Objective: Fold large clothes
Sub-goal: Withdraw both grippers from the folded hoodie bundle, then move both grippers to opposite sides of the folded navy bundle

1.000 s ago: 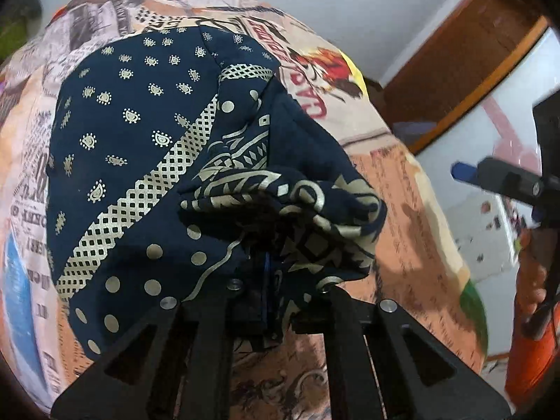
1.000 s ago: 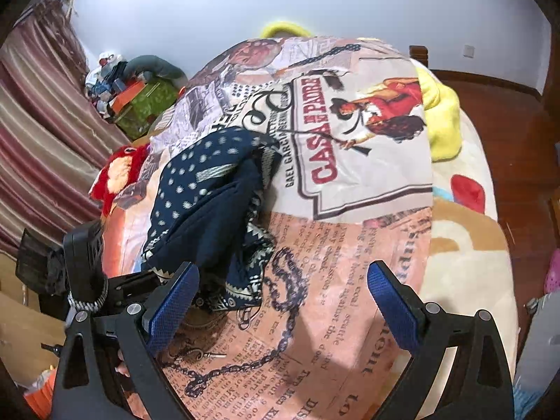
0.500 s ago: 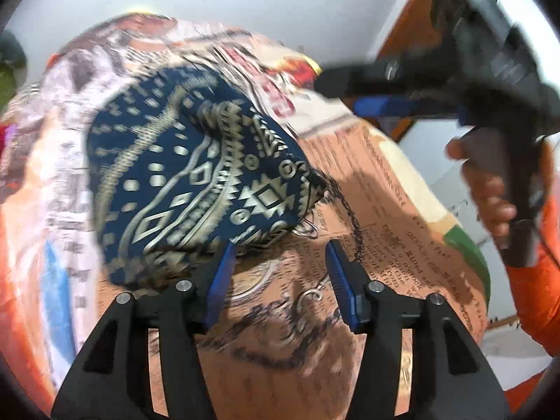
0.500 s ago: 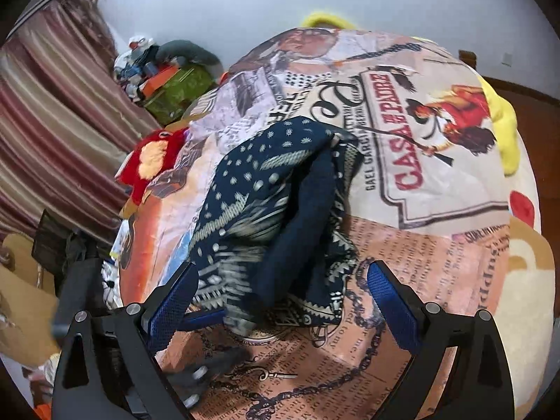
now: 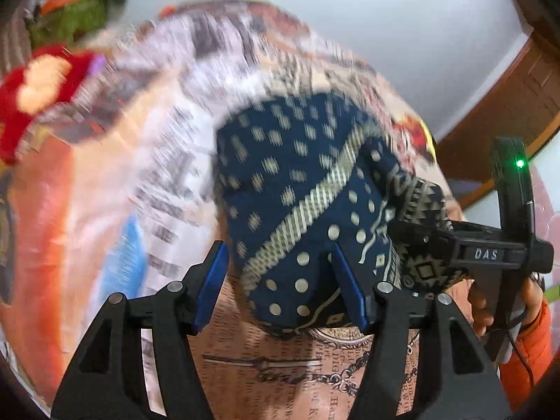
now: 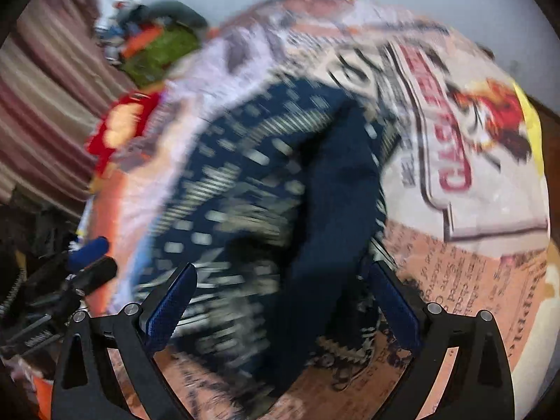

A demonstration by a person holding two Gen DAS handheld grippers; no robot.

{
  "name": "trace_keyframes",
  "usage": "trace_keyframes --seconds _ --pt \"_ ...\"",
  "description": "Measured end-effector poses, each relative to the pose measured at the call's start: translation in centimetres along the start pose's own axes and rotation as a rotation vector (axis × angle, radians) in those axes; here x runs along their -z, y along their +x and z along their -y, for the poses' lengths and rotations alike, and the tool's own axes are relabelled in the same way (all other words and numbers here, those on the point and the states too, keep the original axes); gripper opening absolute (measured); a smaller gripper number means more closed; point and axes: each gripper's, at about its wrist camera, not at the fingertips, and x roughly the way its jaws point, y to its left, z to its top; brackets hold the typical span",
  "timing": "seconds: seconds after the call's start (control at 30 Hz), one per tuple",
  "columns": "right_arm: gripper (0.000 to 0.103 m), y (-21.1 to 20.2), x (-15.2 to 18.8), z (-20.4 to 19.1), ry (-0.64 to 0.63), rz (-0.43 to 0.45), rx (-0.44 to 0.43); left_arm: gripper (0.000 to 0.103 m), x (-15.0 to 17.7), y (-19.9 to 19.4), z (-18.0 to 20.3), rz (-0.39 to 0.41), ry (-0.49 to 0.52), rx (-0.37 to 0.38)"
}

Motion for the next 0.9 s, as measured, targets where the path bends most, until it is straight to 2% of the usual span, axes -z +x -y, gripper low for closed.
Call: trace_keyframes --seconds 0.1,0.13,0.17,0.23,0.33,0.43,0.67,0.9 --pt "0.098 2.1 1.0 2.9 0.066 -0.058 0.013 0.065 1.2 2.2 1.5 -0.035 0.035 0.017" --pt "0.098 2.5 1.4 3.7 0.071 -0.078 0.027 0.072 1.7 2.6 2.0 -0.032 0.054 0.004" --pt "0.098 2.8 1.9 4.4 0.057 -0.093 0.051 0.077 2.1 2.8 2.4 -0.027 0.068 -0.006" --pt "0.099 2.7 2.9 5.1 -0.01 -0.077 0.073 0.081 2.8 3.4 3.1 -0.032 0.106 -0.031" --pt "0.101 2.0 4.4 5.3 -0.084 -0.074 0.129 0.081 3.7 3.6 3.9 -0.017 0.153 -0.089" --pt "0.101 1.2 5.4 5.3 -0.098 -0.081 0.138 0.081 3.6 3.5 3.6 -0.021 0.138 -0.088" --pt "0.101 -2.3 6.0 5.3 -0.077 -0.016 0.095 0.081 3.7 1.5 2.4 0.007 0.09 -0.056" --pt "0.101 -6.4 4.7 3.0 -0.079 0.098 0.037 0.081 3.0 -3.1 2.1 0.117 0.129 -0.112"
